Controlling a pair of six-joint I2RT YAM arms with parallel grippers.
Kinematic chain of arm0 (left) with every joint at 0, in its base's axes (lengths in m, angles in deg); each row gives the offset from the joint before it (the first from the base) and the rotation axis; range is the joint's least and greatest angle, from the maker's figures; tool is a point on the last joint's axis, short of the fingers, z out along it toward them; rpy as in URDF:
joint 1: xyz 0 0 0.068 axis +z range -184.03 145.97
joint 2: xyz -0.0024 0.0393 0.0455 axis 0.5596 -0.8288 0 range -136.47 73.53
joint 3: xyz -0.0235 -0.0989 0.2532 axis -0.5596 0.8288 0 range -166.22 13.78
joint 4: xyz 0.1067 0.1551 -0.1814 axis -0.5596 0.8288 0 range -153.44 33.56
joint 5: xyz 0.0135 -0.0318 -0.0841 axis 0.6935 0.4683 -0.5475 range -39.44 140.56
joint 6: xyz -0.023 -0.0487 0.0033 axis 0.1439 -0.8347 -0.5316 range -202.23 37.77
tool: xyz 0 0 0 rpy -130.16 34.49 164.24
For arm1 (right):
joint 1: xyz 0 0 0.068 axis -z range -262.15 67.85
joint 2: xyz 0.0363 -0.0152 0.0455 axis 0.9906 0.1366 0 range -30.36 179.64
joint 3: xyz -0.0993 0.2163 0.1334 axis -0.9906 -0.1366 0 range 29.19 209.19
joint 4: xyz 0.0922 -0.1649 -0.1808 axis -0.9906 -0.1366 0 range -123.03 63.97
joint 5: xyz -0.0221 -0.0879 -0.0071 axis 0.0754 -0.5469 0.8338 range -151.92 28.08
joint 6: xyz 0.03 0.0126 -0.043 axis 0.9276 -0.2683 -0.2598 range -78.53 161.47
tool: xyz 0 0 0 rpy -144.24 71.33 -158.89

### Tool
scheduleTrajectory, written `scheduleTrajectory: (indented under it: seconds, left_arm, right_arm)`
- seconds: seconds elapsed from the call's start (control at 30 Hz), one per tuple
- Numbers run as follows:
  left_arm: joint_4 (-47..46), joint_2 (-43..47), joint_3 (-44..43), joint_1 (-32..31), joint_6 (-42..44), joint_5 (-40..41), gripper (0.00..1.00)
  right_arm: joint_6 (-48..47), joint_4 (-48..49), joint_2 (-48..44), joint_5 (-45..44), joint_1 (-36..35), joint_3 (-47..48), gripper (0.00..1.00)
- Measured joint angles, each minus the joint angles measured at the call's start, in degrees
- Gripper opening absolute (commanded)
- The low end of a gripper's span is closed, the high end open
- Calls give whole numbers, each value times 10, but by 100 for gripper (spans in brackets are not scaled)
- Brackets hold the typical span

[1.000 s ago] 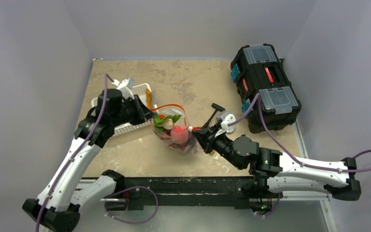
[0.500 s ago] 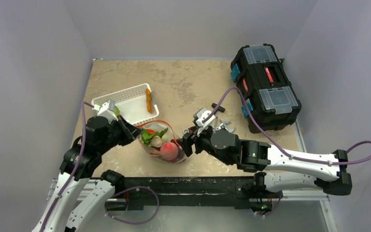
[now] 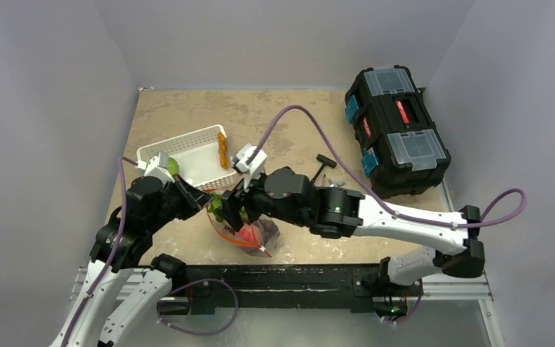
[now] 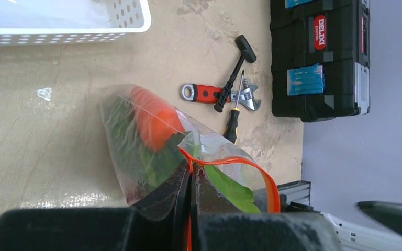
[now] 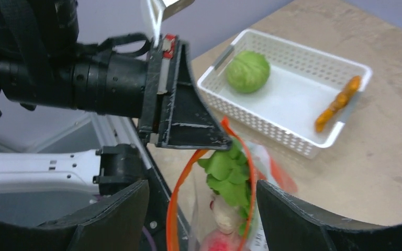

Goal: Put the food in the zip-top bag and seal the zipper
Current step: Adjust the fake food in the zipper food storage bag.

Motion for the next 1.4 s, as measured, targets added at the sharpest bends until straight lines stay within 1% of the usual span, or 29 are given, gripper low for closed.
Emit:
scheduleTrajectory:
  seconds: [0.03,0.07,0.1,0.13,0.17,0.33,0.57,0.7,0.87,1.0,1.17,1.33,1.4]
  left_arm:
    - [0,0,0,0,-1,2,0]
    - [1,0,0,0,-2,3,0]
    - [2,1,0,0,-2,4,0]
    - [3,2,0,0,-3,6,0]
    - [4,3,0,0,-4,8,0]
    - [5,4,0,0,-7,8,0]
    - [8,5,0,0,-12,8,0]
    - [11,8,0,0,-12,8,0]
    - [14,14,0,0,-12,8,0]
    - [27,16,0,0,-12,8,0]
    - [28,21,0,0,-12,12,0]
    - [28,22,0,0,-12,15,0]
    - [28,22,0,0,-12,15,0]
  right_arm:
    - [2,2,19,17,0,6,73]
    - [4,5,36,30,0,10,44]
    - [5,9,52,39,-1,12,20]
    - [6,10,67,41,-1,12,14]
    - [12,9,81,39,-4,12,11]
    - [13,9,133,-23,-16,12,12]
    - [-3,35,161,-95,-19,11,12]
    - [-10,74,177,-137,-21,-19,12]
    - [-14,88,200,-177,-30,-73,15]
    - [-16,93,205,-191,-39,-87,16]
    - [-17,91,192,-181,-40,-87,31]
    - [-20,70,147,-136,-40,-83,46]
    - [-20,63,123,-115,-42,-80,50]
